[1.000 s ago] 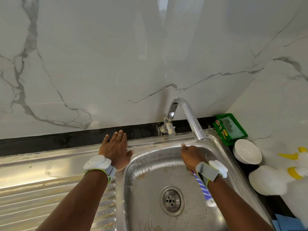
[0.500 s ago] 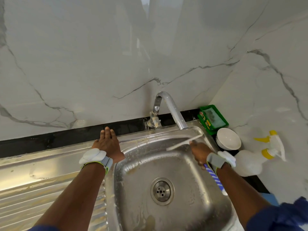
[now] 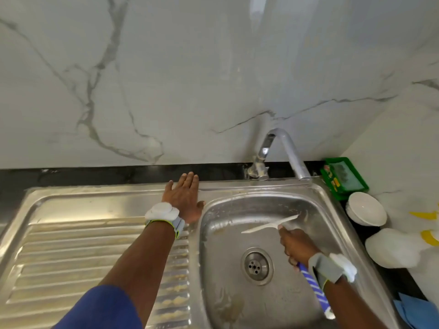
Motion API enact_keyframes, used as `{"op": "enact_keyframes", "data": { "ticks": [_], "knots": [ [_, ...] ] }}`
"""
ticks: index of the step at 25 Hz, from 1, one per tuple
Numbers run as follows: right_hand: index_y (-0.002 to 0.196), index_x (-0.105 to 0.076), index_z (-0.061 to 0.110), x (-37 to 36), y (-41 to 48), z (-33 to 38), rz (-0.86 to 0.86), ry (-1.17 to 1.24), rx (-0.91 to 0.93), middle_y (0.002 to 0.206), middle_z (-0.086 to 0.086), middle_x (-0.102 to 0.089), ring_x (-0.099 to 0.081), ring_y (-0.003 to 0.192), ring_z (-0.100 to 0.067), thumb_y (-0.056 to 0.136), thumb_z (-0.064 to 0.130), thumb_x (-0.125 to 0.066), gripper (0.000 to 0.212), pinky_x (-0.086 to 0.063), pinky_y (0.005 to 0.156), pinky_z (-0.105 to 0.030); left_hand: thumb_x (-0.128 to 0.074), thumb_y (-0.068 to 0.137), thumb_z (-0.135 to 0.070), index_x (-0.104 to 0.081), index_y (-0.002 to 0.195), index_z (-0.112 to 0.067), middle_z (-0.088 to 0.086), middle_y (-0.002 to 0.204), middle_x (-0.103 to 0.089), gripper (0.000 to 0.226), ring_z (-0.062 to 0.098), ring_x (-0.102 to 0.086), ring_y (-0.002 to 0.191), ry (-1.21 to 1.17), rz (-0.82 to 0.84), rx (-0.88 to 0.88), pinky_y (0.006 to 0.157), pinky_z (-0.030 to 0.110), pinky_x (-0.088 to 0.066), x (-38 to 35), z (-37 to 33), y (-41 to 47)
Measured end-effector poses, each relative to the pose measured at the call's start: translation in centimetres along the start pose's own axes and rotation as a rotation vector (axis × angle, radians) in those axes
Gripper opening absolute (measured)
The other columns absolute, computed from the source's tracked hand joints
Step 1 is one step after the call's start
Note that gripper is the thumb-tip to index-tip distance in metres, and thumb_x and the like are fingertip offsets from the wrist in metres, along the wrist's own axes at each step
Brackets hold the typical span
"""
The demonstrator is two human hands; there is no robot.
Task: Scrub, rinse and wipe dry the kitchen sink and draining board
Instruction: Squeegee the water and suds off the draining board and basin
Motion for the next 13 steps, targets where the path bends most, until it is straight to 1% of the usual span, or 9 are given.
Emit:
{"op": "enact_keyframes", "data": {
  "ticks": [2,3,4,5,8,9,11,13],
  "knots": [
    [0.068,-0.055,0.011,-3.5,-2.9,1.3,-0.029,-0.051,0.120,0.047,-0.006,-0.048,-0.044,0.036,-0.022,0.100,0.048,-0.047,0.050,-0.038,0.040,-0.027,-0.032,0.099,-0.056,-0.008,0.165,-0.016,0.000,0.174,-0.002,0.081,0.018,0.000,0.160,-0.034,-0.117,-0.021,0.127,0.049,-0.009,-0.6,1.7,-4.3],
    [0.069,-0.057,0.009,-5.1,-4.2,2.4,-0.048,-0.042,0.175,0.047,-0.007,-0.051,-0.047,0.037,-0.023,0.100,0.045,-0.049,0.049,-0.040,0.041,-0.028,-0.025,0.096,-0.058,-0.012,0.165,-0.016,0.001,0.174,-0.004,0.082,0.018,-0.001,0.160,-0.037,-0.163,-0.022,0.127,0.050,-0.008,-0.9,3.0,-6.3],
    [0.071,-0.060,0.007,-6.4,-5.3,3.6,-0.057,-0.002,0.221,0.047,-0.007,-0.052,-0.048,0.037,-0.023,0.100,0.041,-0.051,0.046,-0.041,0.041,-0.029,-0.022,0.094,-0.059,-0.017,0.165,-0.017,0.001,0.173,-0.006,0.082,0.019,-0.001,0.160,-0.039,-0.189,-0.012,0.127,0.050,-0.009,-1.2,4.6,-8.0],
    [0.075,-0.060,0.005,-7.7,-6.5,4.9,-0.044,0.064,0.258,0.047,-0.007,-0.050,-0.046,0.037,-0.023,0.101,0.037,-0.052,0.042,-0.040,0.041,-0.029,-0.024,0.095,-0.059,-0.022,0.163,-0.017,0.002,0.173,-0.009,0.080,0.020,-0.003,0.160,-0.048,-0.206,0.005,0.127,0.051,-0.010,-1.4,6.0,-9.3],
    [0.079,-0.057,0.003,-14.6,-10.4,9.5,0.124,0.229,0.309,0.052,-0.011,-0.042,-0.038,0.035,-0.020,0.104,0.027,-0.051,0.034,-0.034,0.039,-0.025,-0.034,0.097,-0.058,-0.036,0.158,-0.018,0.005,0.172,-0.017,0.073,0.025,-0.010,0.160,-0.082,-0.287,0.119,0.125,0.054,-0.018,-1.1,13.9,-13.7],
    [0.081,-0.057,0.003,-17.7,-11.6,10.7,0.200,0.266,0.295,0.054,-0.012,-0.040,-0.037,0.034,-0.020,0.104,0.024,-0.050,0.032,-0.033,0.039,-0.024,-0.035,0.097,-0.057,-0.040,0.156,-0.018,0.007,0.171,-0.020,0.071,0.026,-0.013,0.159,-0.101,-0.310,0.157,0.124,0.054,-0.022,-1.0,17.0,-15.3],
    [0.088,-0.059,0.003,-23.4,-13.8,13.0,0.324,0.365,0.249,0.055,-0.010,-0.041,-0.039,0.036,-0.018,0.105,0.024,-0.049,0.029,-0.035,0.037,-0.023,-0.036,0.096,-0.056,-0.045,0.152,-0.016,0.009,0.170,-0.024,0.069,0.029,-0.017,0.158,-0.129,-0.345,0.215,0.121,0.056,-0.028,-0.6,23.0,-17.8],
    [0.100,-0.060,0.008,-27.9,-15.1,14.8,0.379,0.437,0.195,0.059,-0.008,-0.044,-0.043,0.039,-0.018,0.106,0.028,-0.046,0.025,-0.039,0.038,-0.025,-0.034,0.096,-0.057,-0.048,0.149,-0.016,0.010,0.169,-0.026,0.069,0.031,-0.019,0.158,-0.124,-0.385,0.243,0.119,0.057,-0.030,-0.1,28.2,-19.6]
  ]
}}
Point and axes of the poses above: each hand's wrist, its own y-axis towards the middle knuckle, its own x-axis out of the back of the hand, z = x × y, the point moved 9 cm from there along y, towards the middle knuckle
